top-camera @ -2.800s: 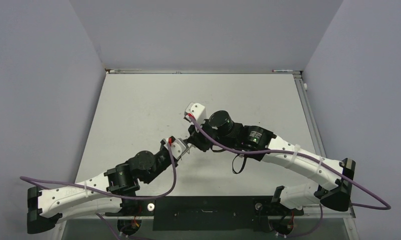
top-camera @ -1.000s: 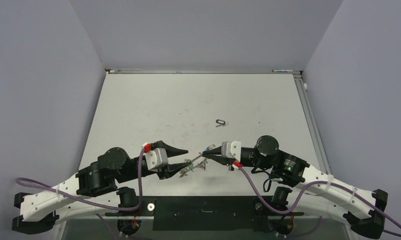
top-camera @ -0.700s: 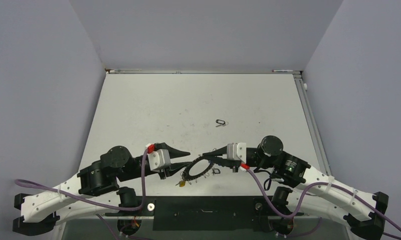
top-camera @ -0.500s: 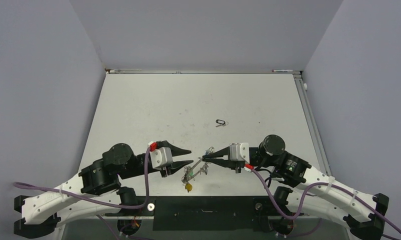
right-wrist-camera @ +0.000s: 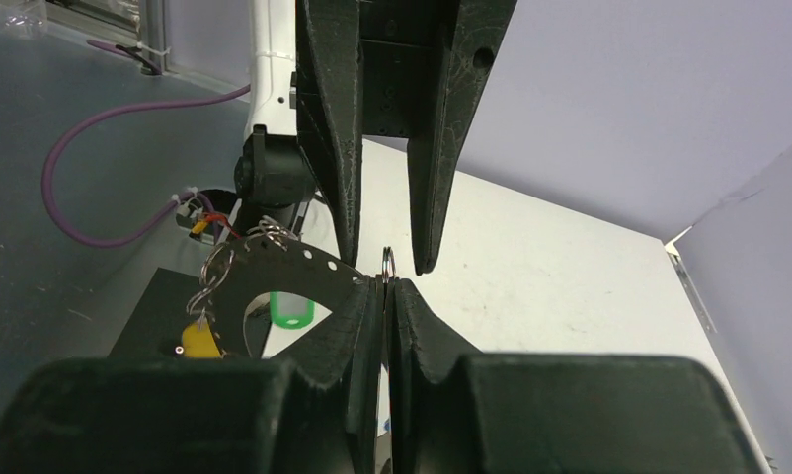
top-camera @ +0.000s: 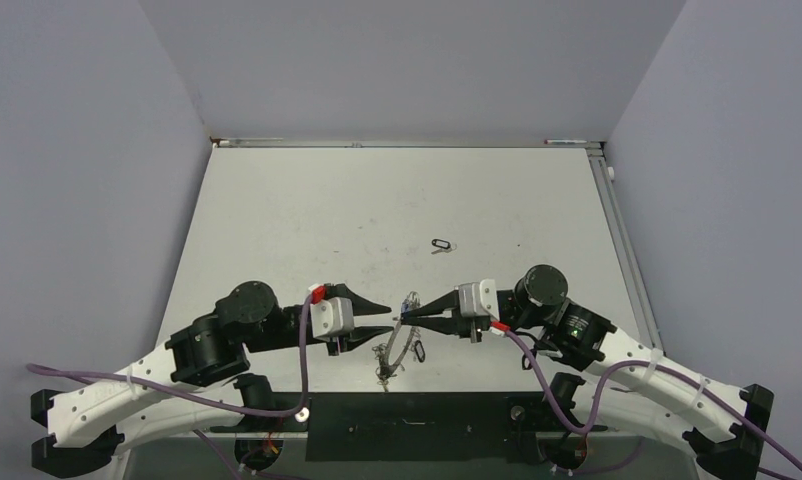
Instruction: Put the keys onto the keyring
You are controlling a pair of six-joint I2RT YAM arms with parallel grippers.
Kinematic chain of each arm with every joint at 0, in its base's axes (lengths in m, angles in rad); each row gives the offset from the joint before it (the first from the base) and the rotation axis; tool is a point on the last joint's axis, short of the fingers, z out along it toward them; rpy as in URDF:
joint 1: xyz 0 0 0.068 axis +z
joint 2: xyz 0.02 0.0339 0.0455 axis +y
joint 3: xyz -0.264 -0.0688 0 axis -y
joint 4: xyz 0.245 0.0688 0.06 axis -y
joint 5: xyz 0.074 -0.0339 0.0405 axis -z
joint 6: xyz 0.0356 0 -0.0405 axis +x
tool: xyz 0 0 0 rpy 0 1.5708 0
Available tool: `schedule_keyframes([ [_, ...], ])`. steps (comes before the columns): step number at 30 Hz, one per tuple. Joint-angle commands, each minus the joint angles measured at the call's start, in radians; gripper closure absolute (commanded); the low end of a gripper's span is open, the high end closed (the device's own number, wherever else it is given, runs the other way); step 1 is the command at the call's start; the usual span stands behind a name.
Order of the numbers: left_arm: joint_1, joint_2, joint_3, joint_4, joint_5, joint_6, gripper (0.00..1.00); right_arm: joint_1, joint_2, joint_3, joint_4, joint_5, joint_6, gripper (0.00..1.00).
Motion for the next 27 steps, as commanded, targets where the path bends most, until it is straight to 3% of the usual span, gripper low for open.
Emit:
schedule_keyframes([
  [1, 0.003, 0.007, 0.025, 0.062, 0.045, 0.008, 0.72, -0.008, 0.007, 0.028, 0.144, -0.050, 0.020, 0.95],
  [12, 0.004, 0.017, 0.001, 0.106, 0.045, 0.008, 0.83, -0.009, 0.026, 0.031, 0.161, -0.091, 0.048, 0.95],
  [16, 0.005, 0.015, -0.002, 0.105, 0.042, 0.013, 1.00, -0.008, 0.034, 0.031, 0.166, -0.104, 0.060, 0.95],
  [23, 0.006, 0.051, 0.034, 0.050, -0.098, -0.015, 1.00, -0.009, 0.031, 0.032, 0.144, -0.022, 0.073, 0.94],
  [27, 0.006, 0.112, 0.089, -0.027, -0.179, -0.054, 1.00, -0.009, 0.018, 0.039, 0.078, 0.114, 0.081, 0.63],
])
